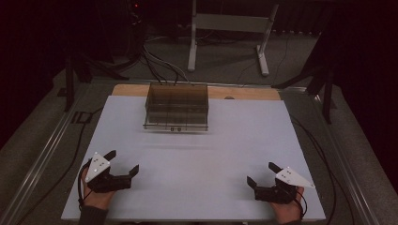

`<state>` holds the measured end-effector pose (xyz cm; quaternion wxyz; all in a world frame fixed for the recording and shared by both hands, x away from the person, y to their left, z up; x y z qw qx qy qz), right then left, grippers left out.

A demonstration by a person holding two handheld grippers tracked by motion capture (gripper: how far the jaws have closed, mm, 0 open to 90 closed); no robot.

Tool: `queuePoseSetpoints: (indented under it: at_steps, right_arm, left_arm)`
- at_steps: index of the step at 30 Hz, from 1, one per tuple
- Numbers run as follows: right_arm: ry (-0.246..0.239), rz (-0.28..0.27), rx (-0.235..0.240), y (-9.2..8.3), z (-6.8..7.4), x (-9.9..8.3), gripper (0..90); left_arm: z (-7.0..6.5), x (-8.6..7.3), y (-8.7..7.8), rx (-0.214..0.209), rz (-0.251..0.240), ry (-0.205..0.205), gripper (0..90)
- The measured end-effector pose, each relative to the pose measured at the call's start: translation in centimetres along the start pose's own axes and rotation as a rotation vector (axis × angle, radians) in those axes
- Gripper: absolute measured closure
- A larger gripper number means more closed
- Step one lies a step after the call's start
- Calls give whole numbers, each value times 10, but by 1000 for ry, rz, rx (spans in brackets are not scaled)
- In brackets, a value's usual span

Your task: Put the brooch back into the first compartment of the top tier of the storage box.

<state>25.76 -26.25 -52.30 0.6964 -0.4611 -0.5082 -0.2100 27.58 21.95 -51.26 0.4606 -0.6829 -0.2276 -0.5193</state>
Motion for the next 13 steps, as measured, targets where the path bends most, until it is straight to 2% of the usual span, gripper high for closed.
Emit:
queuePoseSetpoints:
  at_steps: [13]
  right_arm:
    - [-5, 4, 8, 0, 1, 0, 1]
  left_arm:
    - [14, -6, -4, 15, -19, -63, 4]
Point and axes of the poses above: each handheld gripper's, and its own axes: y roughly forward along the jaws, x roughly out of its top, z roughly to its left, the point moved 5 cm from there along y, roughly forward along the jaws, and after that the axes turned 1 degree about z, right-handed, at the moved point
